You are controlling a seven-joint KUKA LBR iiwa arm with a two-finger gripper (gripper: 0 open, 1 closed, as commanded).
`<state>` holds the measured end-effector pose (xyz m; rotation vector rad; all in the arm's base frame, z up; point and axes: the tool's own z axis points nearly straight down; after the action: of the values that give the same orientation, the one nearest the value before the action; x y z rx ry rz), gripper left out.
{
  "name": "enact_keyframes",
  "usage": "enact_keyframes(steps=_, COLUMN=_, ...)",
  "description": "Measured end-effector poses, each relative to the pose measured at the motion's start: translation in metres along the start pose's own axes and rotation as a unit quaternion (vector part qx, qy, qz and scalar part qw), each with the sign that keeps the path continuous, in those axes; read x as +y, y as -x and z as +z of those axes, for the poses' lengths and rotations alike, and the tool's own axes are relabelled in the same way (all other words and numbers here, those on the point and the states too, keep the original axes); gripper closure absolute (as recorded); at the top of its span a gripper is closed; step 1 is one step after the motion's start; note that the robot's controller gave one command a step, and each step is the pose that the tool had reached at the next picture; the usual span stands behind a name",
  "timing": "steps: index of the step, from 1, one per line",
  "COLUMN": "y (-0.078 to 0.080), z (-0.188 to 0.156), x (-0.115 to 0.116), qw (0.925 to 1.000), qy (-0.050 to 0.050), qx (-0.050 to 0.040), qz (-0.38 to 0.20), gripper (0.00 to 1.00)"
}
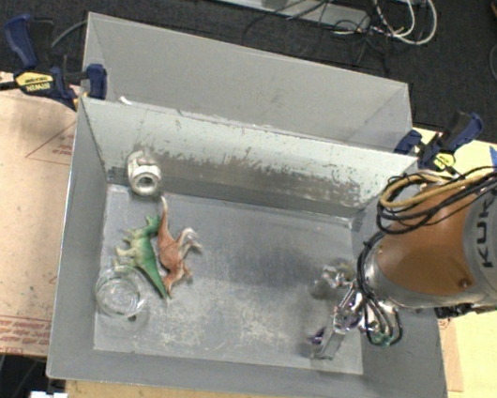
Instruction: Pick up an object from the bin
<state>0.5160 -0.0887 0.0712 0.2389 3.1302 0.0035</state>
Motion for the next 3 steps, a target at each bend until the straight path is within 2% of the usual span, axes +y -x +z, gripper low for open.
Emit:
enact_keyframes(steps=1, y=0.037, z=-0.001, x=-0.038, qw=0.9997, qy=-0.001, qx=0.0011, qz=-0.026, gripper=0.0)
enact_keyframes(steps=2, y=0.043, z=0.001, x=-0.033, qw=0.9971, qy=0.001, qx=-0.001, qz=0.077, gripper=0.0)
enact_keyframes(steps=3, y=0.105, z=-0.011, x=-0.043, qw=0.999, qy=-0.001, qx=-0.0009, qz=-0.046, gripper=0.0)
